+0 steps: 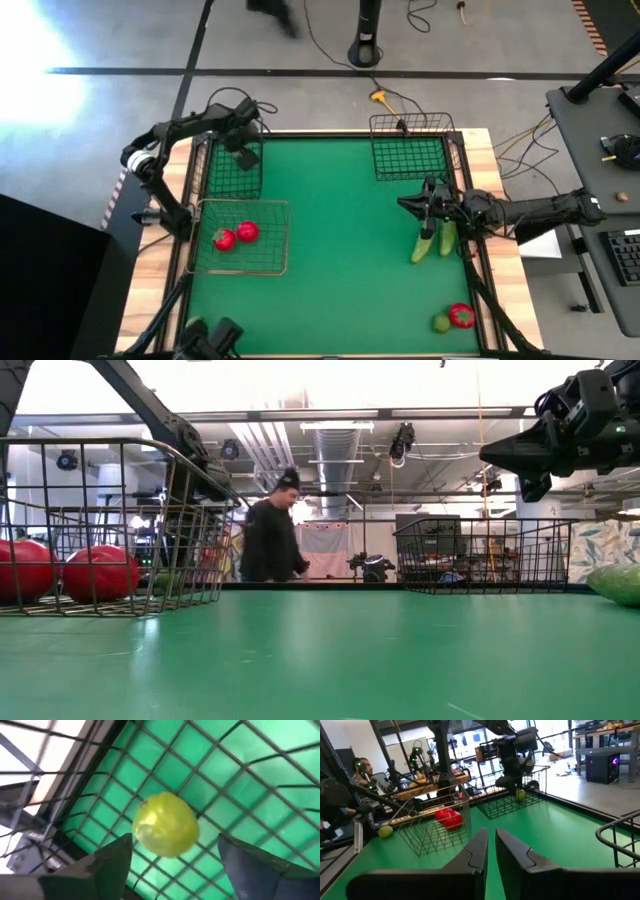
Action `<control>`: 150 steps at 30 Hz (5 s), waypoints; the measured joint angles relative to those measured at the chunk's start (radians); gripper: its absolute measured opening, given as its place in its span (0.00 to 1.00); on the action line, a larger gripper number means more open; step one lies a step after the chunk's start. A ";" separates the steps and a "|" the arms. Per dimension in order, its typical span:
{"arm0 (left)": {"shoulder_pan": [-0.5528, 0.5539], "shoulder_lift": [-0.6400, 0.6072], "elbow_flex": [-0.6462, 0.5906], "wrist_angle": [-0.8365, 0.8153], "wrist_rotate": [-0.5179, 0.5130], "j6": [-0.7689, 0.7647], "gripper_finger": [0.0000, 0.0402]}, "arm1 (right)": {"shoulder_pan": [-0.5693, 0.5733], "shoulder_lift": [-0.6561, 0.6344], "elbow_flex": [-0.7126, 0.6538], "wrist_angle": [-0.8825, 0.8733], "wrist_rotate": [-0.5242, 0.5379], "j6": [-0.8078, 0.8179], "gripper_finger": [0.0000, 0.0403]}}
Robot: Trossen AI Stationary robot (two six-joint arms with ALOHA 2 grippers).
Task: Sort produce into baskets
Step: Put the left lime into the left black wire basket
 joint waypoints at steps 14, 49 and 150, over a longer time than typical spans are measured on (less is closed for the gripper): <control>-0.461 -0.521 -0.002 -0.163 0.239 -0.319 0.77 | 0.000 0.000 0.000 0.005 0.000 -0.001 0.07; -1.869 -0.161 -0.002 0.050 0.511 -1.894 0.73 | 0.000 0.006 0.000 0.041 0.108 0.134 0.07; -0.704 -0.410 0.208 -0.556 -0.416 -0.842 0.41 | 0.000 0.006 0.000 -0.040 0.156 0.171 0.07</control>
